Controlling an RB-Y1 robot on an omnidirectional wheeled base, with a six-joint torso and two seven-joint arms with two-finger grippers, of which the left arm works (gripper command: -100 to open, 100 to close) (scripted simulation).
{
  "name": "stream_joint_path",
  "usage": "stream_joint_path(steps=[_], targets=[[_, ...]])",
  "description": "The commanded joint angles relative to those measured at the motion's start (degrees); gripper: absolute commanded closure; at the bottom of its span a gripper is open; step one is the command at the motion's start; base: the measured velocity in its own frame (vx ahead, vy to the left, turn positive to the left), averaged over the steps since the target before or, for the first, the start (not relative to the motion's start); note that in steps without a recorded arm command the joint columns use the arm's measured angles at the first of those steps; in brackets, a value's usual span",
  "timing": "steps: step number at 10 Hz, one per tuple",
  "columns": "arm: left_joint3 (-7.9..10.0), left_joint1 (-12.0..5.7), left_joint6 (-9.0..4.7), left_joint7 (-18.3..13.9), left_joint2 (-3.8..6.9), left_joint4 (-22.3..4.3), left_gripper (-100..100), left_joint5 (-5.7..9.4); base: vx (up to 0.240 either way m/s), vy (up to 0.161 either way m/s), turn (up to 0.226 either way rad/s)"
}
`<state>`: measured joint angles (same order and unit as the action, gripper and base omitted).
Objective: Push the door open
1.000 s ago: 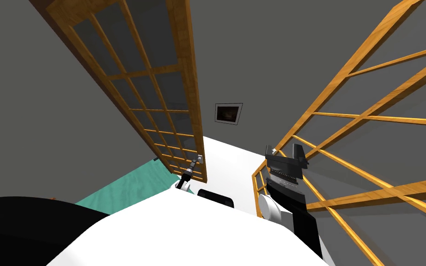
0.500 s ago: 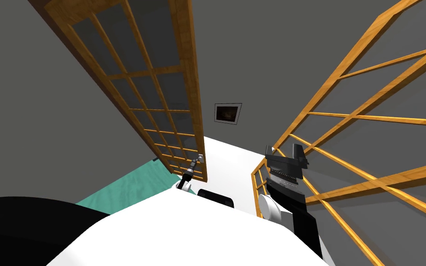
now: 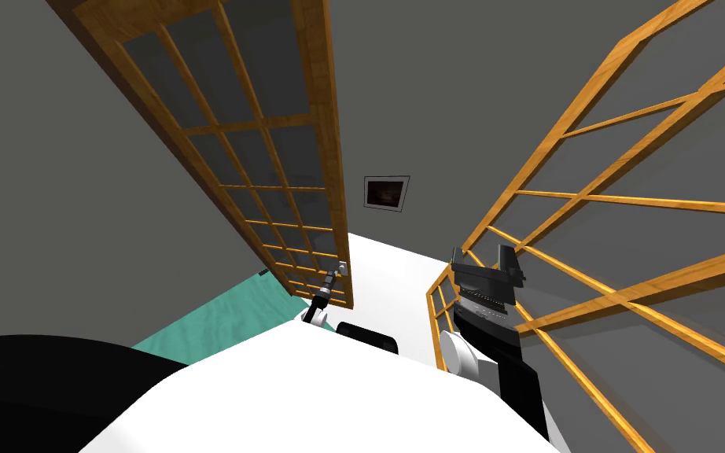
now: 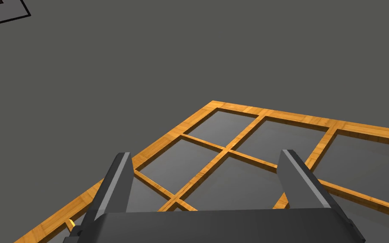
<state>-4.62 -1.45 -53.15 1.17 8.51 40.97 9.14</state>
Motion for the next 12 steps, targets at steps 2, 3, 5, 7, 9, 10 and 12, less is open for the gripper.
stream_joint_path(steps=[2, 3, 5, 7, 9, 10, 12], targets=[[-0.49, -0.16, 0.06, -3.99, -0.45, -0.06, -100, 1.44, -0.034, 0.021, -0.034], [-0.82, -0.26, 0.11, -5.45, -0.77, -0.1, -100, 2.42, -0.054, 0.038, -0.064], [-1.16, -0.37, 0.16, -8.44, -1.11, -0.15, -100, 3.44, -0.04, 0.026, -0.038], [-1.51, -0.48, 0.21, -11.1, -1.46, -0.2, -100, 4.46, -0.035, 0.023, -0.033], [-1.86, -0.59, 0.26, -13.57, -1.81, -0.24, -100, 5.49, -0.05, 0.031, -0.051], [-2.21, -0.71, 0.31, -15.59, -2.18, -0.29, -100, 6.54, -0.042, 0.022, -0.045], [-2.57, -0.82, 0.36, -18.25, -2.55, -0.34, -100, 7.59, -0.036, 0.024, -0.039]])
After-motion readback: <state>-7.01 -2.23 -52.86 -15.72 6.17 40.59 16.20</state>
